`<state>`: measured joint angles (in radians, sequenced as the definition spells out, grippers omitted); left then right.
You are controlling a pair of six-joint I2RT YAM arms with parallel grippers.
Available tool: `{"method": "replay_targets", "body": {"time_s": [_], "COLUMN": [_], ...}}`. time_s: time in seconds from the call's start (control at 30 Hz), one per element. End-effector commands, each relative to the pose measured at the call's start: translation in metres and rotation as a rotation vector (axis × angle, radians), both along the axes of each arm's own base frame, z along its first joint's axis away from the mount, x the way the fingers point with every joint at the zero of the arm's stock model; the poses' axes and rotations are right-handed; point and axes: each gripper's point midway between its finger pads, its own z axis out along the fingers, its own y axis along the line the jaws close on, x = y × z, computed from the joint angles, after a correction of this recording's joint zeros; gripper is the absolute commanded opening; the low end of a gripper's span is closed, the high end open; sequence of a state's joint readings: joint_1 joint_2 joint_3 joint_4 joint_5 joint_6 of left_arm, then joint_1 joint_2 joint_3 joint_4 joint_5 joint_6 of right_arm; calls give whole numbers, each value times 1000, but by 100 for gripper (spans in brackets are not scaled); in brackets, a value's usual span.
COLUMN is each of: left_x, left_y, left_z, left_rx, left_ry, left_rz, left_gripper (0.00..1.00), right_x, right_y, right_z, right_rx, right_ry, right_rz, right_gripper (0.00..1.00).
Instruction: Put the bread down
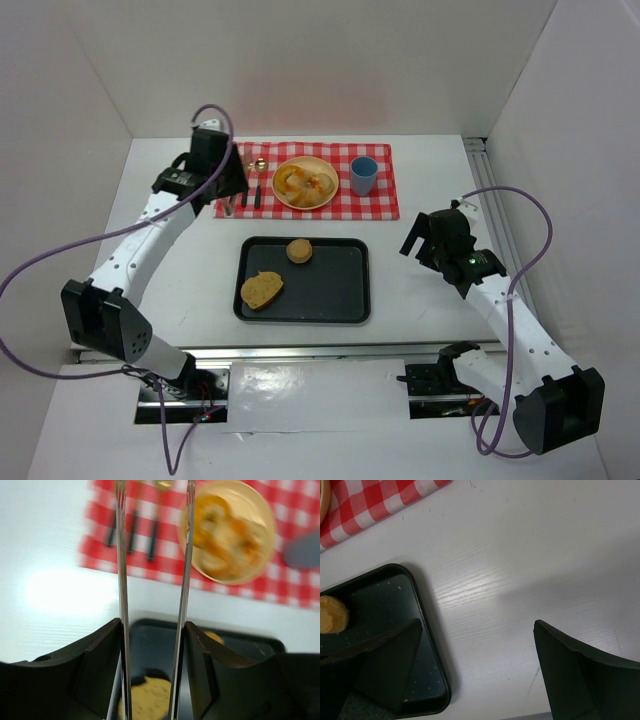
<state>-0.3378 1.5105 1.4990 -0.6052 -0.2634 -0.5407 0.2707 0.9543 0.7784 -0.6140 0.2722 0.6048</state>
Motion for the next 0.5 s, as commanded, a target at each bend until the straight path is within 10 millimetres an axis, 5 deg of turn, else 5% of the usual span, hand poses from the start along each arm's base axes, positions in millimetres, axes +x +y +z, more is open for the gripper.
{"method": "replay_targets", "body": {"time_s": [0.0,0.1,0.47], "left_x": [1,5,50], "left_y": [63,106,165], "left_z": [12,-7,-89], "left_rx": [60,31,46], "left_ry": [-69,-54,88], "left_rz": [149,234,322], "left_gripper": [63,63,64], "right_x": [3,2,-2], "right_y": [1,1,1], "right_z": [13,16,25], "right_rx": [11,14,20], "right_ry": [-39,-48,-70], "right_rz": [-3,-3,-7], "right_gripper": [100,100,100]}}
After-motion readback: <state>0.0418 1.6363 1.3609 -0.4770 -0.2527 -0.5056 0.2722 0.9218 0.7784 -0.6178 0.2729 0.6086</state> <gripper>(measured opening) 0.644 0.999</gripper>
